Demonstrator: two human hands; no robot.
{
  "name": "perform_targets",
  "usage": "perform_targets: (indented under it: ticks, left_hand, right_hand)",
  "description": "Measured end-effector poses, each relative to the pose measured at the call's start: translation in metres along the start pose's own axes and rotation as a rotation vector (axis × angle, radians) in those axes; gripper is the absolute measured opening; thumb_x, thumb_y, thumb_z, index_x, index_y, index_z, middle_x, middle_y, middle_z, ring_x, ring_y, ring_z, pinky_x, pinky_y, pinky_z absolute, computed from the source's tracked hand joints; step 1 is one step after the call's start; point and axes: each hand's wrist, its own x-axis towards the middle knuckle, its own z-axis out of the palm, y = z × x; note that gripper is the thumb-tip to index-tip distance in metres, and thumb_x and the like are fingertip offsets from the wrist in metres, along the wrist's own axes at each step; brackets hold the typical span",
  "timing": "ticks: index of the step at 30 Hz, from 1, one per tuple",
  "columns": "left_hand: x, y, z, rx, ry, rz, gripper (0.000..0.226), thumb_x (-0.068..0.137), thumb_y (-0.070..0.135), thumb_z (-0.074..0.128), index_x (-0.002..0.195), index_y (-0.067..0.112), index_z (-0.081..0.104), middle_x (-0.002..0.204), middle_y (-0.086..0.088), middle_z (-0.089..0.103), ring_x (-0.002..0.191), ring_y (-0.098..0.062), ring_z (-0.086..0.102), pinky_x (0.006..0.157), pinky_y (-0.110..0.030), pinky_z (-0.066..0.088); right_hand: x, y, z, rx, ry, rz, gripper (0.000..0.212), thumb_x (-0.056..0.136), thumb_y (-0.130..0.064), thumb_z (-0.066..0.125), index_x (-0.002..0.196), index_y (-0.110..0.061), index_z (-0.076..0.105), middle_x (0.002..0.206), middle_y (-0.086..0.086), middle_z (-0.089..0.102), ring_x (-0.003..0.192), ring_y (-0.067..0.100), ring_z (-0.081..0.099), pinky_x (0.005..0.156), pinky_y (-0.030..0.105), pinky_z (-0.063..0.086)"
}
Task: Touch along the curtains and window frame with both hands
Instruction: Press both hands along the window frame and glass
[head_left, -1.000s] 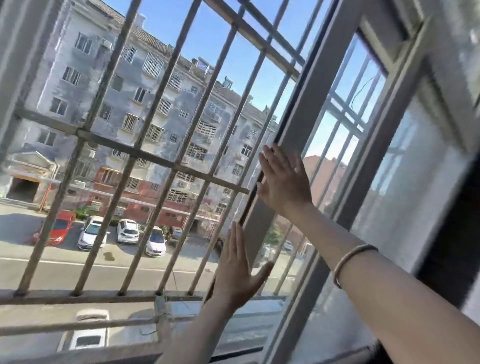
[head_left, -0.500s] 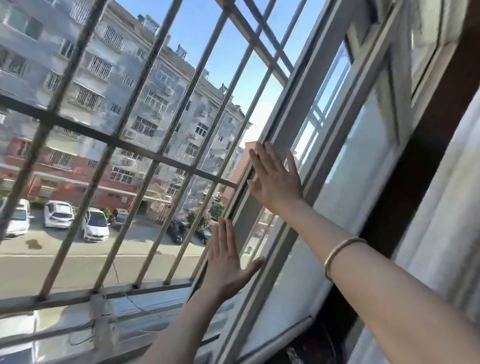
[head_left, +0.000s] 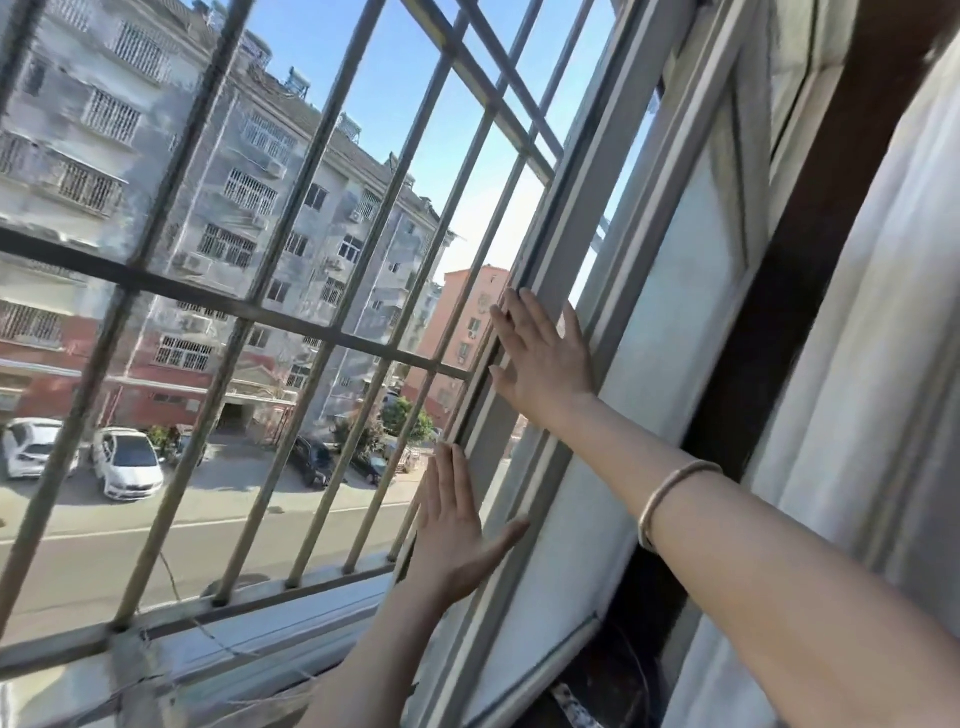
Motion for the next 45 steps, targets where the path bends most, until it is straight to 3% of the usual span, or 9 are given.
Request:
perform_targets:
  ticks: [5, 12, 20, 25, 29, 35, 45]
  left_hand:
    - [0.015, -0.001, 0.014, -0.044, -0.068, -0.002, 0.096, 0.08, 0.068, 0.037, 0.121, 0.027, -0.038, 0.132, 0.004, -0.045, 0.129, -0.015, -0.037, 0.111, -0.035, -0.015]
    - [0.027, -0.004, 0.026, -0.062, -0.094, 0.014, 0.102, 0.06, 0.082, 0.022, 0.123, 0.026, -0.036, 0.133, 0.004, -0.045, 0.125, -0.013, -0.04, 0.106, -0.029, -0.02]
    - [0.025, -0.006, 0.024, -0.067, -0.083, 0.04, 0.101, 0.062, 0.082, 0.021, 0.123, 0.026, -0.035, 0.135, 0.004, -0.043, 0.124, -0.013, -0.041, 0.105, -0.027, -0.021]
    - [0.023, -0.012, 0.02, -0.095, -0.072, 0.08, 0.09, 0.078, 0.07, 0.028, 0.133, 0.024, -0.027, 0.142, 0.005, -0.037, 0.13, -0.009, -0.034, 0.108, -0.026, -0.017]
    - [0.02, -0.014, 0.008, -0.109, -0.081, 0.103, 0.082, 0.087, 0.058, 0.034, 0.14, 0.023, -0.018, 0.146, 0.008, -0.028, 0.136, -0.007, -0.021, 0.113, -0.028, -0.01]
    - [0.01, -0.026, -0.024, 0.006, -0.047, 0.054, 0.082, 0.086, 0.06, 0.033, 0.143, 0.022, -0.012, 0.155, 0.002, -0.013, 0.141, -0.011, -0.011, 0.113, -0.029, -0.007]
    - [-0.039, -0.051, -0.125, 0.344, 0.039, -0.078, 0.088, 0.08, 0.069, 0.027, 0.142, 0.022, -0.013, 0.151, 0.003, -0.018, 0.142, -0.018, -0.01, 0.114, -0.038, -0.001]
  right_hand:
    - [0.005, 0.006, 0.008, -0.099, -0.077, 0.025, 0.063, 0.095, -0.047, 0.013, 0.145, -0.02, -0.015, 0.155, 0.001, -0.019, 0.143, 0.018, -0.016, 0.114, 0.05, -0.009]
    - [0.008, 0.007, 0.015, -0.227, -0.108, 0.055, 0.065, 0.095, -0.049, 0.014, 0.145, -0.017, -0.013, 0.157, 0.002, -0.013, 0.144, 0.019, -0.01, 0.115, 0.048, -0.003]
    - [0.008, 0.007, 0.013, -0.219, -0.122, 0.057, 0.065, 0.095, -0.05, 0.014, 0.146, -0.017, -0.011, 0.157, 0.002, -0.012, 0.145, 0.019, -0.009, 0.115, 0.048, -0.002]
    - [0.006, 0.007, 0.011, -0.199, -0.128, 0.046, 0.066, 0.095, -0.049, 0.017, 0.146, -0.017, -0.01, 0.157, 0.003, -0.011, 0.145, 0.021, -0.009, 0.115, 0.049, -0.003]
    - [0.005, 0.006, 0.006, -0.13, -0.133, 0.052, 0.066, 0.096, -0.047, 0.021, 0.147, -0.017, -0.008, 0.157, 0.004, -0.011, 0.144, 0.022, -0.01, 0.115, 0.049, -0.005]
    - [-0.001, -0.002, 0.0, 0.061, -0.08, 0.057, 0.067, 0.096, -0.045, 0.026, 0.146, -0.022, -0.01, 0.157, 0.003, -0.013, 0.144, 0.023, -0.012, 0.115, 0.048, -0.006]
    - [-0.022, -0.063, -0.027, 0.434, 0.004, 0.056, 0.068, 0.096, -0.047, 0.026, 0.145, -0.024, -0.014, 0.156, 0.0, -0.015, 0.144, 0.021, -0.014, 0.114, 0.045, -0.009]
